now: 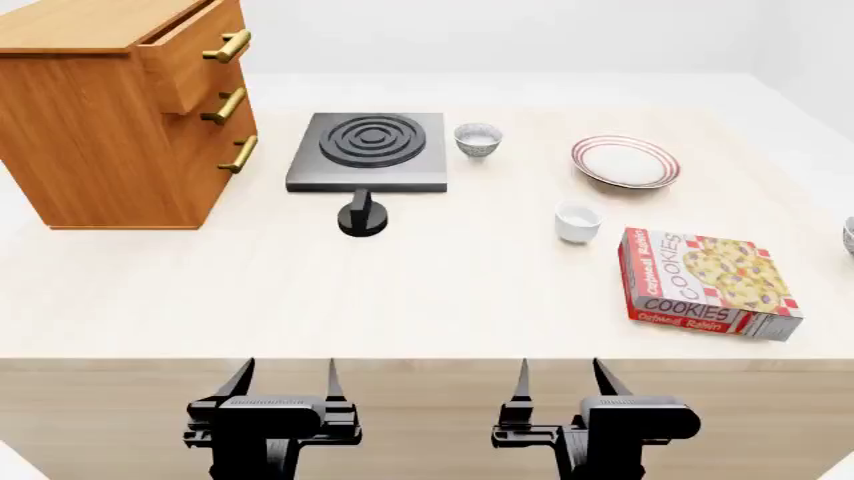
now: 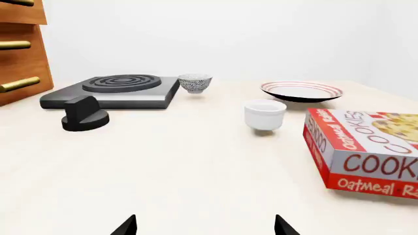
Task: Pick the akita bowl next to the cookies box and place it on the plate.
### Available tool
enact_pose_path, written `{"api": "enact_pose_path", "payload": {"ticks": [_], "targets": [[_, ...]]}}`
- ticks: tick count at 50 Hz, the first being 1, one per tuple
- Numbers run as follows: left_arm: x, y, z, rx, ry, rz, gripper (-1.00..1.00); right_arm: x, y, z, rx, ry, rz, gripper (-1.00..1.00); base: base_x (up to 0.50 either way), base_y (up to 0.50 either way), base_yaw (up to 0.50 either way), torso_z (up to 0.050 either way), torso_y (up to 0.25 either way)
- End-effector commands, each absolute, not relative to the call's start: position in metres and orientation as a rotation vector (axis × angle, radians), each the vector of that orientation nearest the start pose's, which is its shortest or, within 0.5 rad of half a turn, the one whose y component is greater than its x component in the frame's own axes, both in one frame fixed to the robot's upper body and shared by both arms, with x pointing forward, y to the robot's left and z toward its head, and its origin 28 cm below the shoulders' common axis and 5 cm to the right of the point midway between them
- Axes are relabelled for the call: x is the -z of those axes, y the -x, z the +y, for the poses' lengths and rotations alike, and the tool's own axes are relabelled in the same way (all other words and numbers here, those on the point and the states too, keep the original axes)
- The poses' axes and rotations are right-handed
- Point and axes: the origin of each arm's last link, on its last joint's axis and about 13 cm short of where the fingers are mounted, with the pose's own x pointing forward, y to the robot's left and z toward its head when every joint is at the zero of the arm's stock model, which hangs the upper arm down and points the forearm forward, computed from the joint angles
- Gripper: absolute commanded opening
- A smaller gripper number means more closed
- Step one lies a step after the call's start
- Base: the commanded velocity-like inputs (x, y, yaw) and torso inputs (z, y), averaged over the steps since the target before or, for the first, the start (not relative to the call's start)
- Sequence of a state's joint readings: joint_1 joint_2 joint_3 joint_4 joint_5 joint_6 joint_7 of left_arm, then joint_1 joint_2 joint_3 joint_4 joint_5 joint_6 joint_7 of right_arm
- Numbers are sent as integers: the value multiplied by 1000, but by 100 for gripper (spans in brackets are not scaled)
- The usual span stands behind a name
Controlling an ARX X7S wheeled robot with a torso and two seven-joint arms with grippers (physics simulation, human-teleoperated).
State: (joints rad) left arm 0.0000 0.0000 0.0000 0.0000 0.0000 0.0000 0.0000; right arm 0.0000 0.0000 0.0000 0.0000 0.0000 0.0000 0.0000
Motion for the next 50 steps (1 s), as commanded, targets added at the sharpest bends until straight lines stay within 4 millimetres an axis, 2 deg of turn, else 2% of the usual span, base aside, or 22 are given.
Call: {"api": "enact_pose_path", "payload": {"ticks": [1,17,18,19,20,30,41,50], "targets": [[-14,-209,206,-1,10,-2,100,-12,-208,-97,20,41,15,100,0,0,0,0,0],[-15,-208,203,6,11,1,100,-12,-207,-100,30,45,19,100,0,0,0,0,0],[-21,-245,178,8,-87,-93,100,-26,-247,-83,-45,-69,-147,100,0,0,0,0,0],[-12,-210,203,6,11,14,100,-13,-211,-101,31,45,-1,100,0,0,0,0,0],[-15,-207,203,9,12,-7,100,-13,-205,-101,26,37,13,100,0,0,0,0,0],[-9,-204,202,20,-25,-30,100,-14,-204,-101,-10,24,10,100,0,0,0,0,0],[-12,-203,202,18,-19,-16,100,-14,-204,-102,-5,25,19,100,0,0,0,0,0],[-24,-200,202,29,-13,-91,100,-35,-202,-109,36,41,-66,100,0,-412,0,0,0]]}}
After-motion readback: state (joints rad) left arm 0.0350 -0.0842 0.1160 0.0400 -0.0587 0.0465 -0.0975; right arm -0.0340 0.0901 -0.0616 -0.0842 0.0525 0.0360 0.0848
